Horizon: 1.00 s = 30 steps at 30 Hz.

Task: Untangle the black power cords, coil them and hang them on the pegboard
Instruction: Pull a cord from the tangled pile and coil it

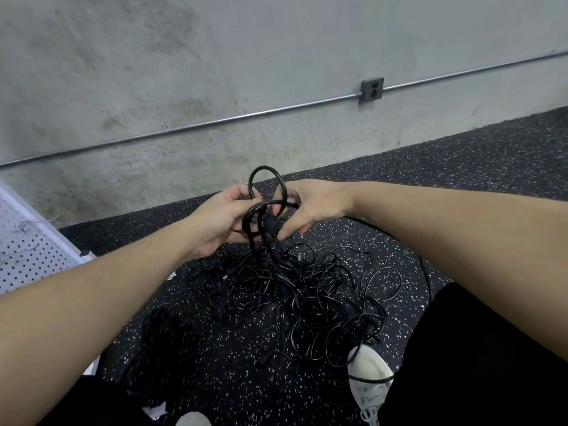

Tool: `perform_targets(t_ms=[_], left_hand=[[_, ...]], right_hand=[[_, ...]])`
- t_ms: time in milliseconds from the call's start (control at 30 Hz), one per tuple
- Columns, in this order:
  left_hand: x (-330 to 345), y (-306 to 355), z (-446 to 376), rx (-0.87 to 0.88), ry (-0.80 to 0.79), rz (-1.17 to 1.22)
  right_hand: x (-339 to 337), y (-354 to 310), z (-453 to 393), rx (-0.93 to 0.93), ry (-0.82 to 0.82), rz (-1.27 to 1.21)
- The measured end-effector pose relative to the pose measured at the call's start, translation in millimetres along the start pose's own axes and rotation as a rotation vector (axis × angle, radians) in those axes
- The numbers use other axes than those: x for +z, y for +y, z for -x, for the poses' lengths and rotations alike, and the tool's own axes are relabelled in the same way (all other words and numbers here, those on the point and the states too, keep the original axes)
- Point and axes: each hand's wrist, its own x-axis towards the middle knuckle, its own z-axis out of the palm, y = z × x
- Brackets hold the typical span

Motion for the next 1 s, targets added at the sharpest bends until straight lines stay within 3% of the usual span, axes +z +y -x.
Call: perform_targets(t_ms=[167,333,500,767,833,933,1000], left_hand=[[1.2,1.5,-1.8,0.084,0.061,0.032],[4.3,-0.3,-9.3,0.203,0.223,-0.177],[4.9,0.4,-14.7,0.270,0.316,-0.282],[7.7,10.4,-11.4,0.290,0.422,0.025],[2.4,5.1,-12.8,0.243,0.402,-0.130],[-8.5,-6.4,-13.0,0.309,0.390,-0.484],[-15.4,-13.2,-10.2,0.304,0.316,-0.541]], right_hand=[[1.2,6.0,-8.1,-0.002,0.073,-0.019],[-2.6,-1.3,-7.8,0.007,0.022,-0.023],[-6.1,-2.1,-9.4,0.025,0.081,0.120],[-12.0,-3.2,-7.1,0.026,0.107,0.033],[-10.5,2.2,-6.7,0.029,0.081,0.083],[-10.7,11.0,-3.0,0.092,0.041,0.102],[-15.4,16.9,-0.4,0.112,0.092,0.195]])
